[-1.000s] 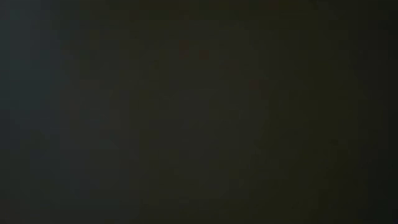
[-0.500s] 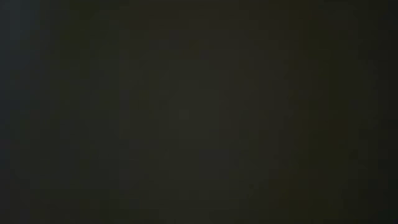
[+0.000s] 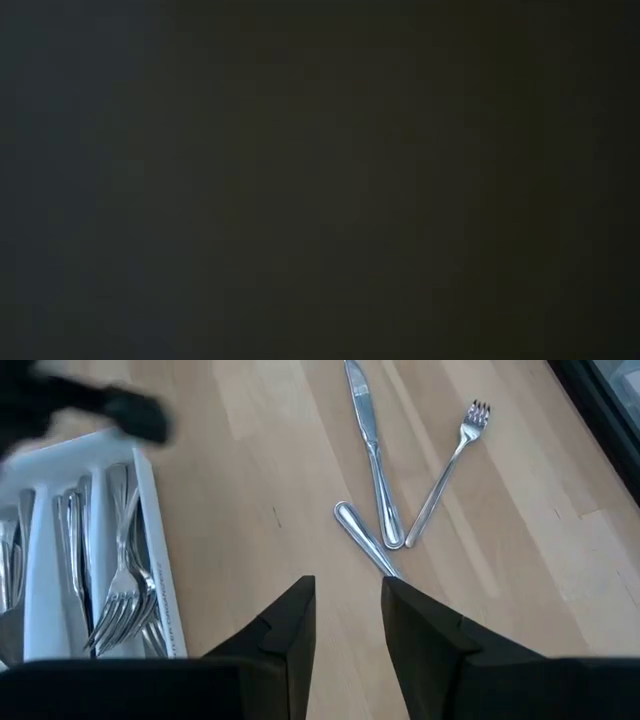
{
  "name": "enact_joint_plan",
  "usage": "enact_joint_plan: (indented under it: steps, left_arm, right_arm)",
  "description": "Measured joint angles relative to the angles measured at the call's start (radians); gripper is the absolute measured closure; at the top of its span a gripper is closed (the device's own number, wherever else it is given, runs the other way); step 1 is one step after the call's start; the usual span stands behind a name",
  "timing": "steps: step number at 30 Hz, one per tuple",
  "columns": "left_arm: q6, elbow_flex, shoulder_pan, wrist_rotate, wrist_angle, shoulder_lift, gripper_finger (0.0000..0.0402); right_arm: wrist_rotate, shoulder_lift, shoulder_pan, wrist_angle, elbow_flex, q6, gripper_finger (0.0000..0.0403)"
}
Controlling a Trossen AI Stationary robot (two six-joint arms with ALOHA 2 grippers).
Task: Sort silverware
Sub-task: Put the silver spoon into the bottom section of the white silverware tray
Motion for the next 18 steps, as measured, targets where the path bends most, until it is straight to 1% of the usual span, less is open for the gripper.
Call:
enact_joint_plan:
  steps: [3,7,12,14,15,18]
  left_arm:
    - [-0.045,0.000,-0.112,-0.076,0.004,0.000,0.0399]
    - [-0.112,0.000,-0.228,-0.251,0.008,0.004,0.0395]
    - [-0.313,0.000,-0.333,-0.464,0.018,0.016,0.0398]
    - [-0.367,0.000,-0.368,-0.541,0.038,0.028,0.0399]
    - [-0.389,0.000,-0.384,-0.573,0.065,0.036,0.0398]
    - [-0.439,0.000,-0.423,-0.619,0.139,0.072,0.0395]
  right_arm:
    - [0.000,0.000,0.000,0.000,0.000,0.023,0.0283]
    - [0.009,0.000,-0.001,0.000,0.000,0.045,0.0283]
    - [0.053,0.001,-0.001,-0.002,0.000,0.057,0.0283]
    - [0.074,0.001,-0.001,-0.009,0.000,0.064,0.0283]
    - [0.082,0.001,-0.001,-0.018,0.000,0.075,0.0283]
    - [0.098,0.001,-0.001,-0.051,0.000,0.107,0.0283]
